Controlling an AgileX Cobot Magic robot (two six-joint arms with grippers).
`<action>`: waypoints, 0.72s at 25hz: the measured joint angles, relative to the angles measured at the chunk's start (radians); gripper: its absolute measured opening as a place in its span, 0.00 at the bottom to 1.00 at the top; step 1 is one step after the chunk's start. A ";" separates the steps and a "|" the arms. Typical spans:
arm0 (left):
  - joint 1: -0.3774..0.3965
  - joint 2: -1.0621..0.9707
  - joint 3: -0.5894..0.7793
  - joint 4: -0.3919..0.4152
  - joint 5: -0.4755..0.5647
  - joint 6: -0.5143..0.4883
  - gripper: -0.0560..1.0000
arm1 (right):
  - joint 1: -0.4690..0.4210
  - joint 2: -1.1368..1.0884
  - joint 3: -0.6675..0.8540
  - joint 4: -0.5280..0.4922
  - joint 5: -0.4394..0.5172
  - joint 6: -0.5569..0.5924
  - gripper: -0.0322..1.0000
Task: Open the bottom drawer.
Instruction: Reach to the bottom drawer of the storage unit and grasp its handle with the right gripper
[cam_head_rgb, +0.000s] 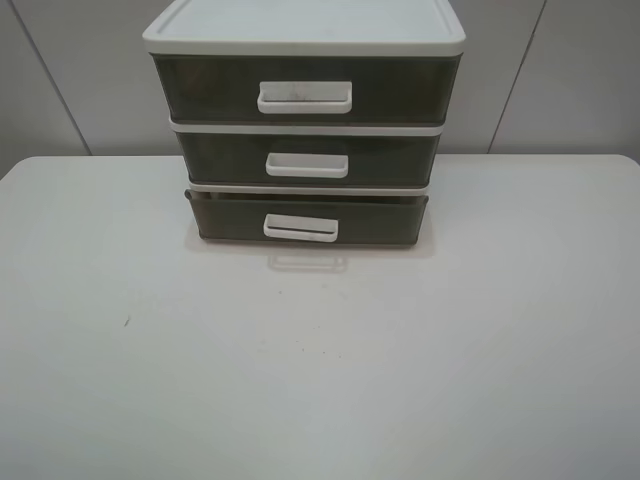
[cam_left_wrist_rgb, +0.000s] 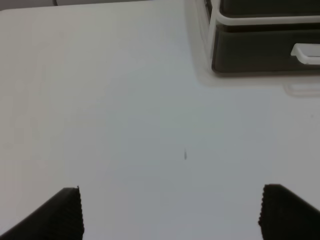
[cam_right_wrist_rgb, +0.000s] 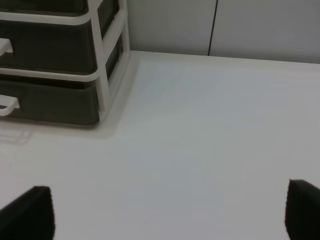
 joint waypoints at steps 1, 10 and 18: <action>0.000 0.000 0.000 0.000 0.000 0.000 0.73 | 0.000 0.000 0.000 0.000 0.000 0.000 0.81; 0.000 0.000 0.000 0.000 0.000 0.000 0.73 | -0.006 0.000 0.000 -0.001 0.000 0.000 0.81; 0.000 0.000 0.000 0.000 0.000 0.000 0.73 | 0.006 0.147 -0.003 -0.002 0.000 0.011 0.81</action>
